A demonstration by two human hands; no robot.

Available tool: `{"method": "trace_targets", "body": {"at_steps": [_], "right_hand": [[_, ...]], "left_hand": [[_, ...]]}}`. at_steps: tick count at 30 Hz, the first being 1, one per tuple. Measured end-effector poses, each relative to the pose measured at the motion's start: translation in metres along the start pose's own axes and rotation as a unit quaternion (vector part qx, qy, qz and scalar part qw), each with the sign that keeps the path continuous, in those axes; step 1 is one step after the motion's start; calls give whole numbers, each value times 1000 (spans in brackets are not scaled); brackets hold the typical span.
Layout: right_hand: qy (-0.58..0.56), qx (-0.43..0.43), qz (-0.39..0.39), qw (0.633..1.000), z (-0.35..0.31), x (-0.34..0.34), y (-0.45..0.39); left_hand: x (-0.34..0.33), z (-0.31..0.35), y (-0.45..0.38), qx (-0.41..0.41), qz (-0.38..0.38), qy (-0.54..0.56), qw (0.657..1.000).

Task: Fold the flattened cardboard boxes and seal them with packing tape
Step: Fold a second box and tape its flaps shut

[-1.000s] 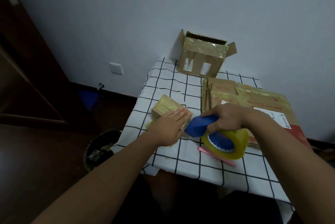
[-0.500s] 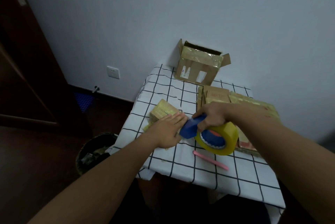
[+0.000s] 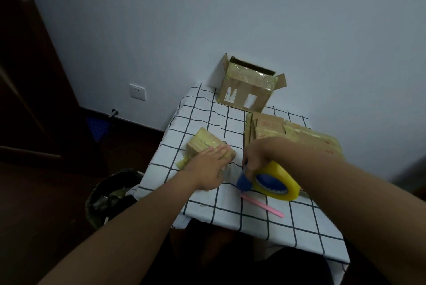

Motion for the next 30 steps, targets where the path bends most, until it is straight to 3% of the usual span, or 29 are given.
{"method": "trace_targets", "body": {"at_steps": [4,8,13,22,30], "right_hand": [[-37,7,48,998,14,-12,8],[-119,-17,116,986,58,-24,32],[-294,-17,179,939,94,-62,58],[-427,23,196,883,93,-111,56],[-474,42,232,848,85,-117,49]], "left_hand": [[-2,-1,0,14,10,21,1000],[1,4,-3,59,80,48,994],[4,12,-13,117,153,17,981],[-2,16,-20,181,94,-9,979],[6,-5,8,67,22,-48,996]]}}
Point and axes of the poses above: each hand's wrist, its own y-axis away from the middle knuckle, its own x-axis out of the back of the hand, z = x × y, the point moved 4 cm from there along -y, towards the middle knuckle, and after that the axes turned 11 degrees about -x, right-handed, at the moved point
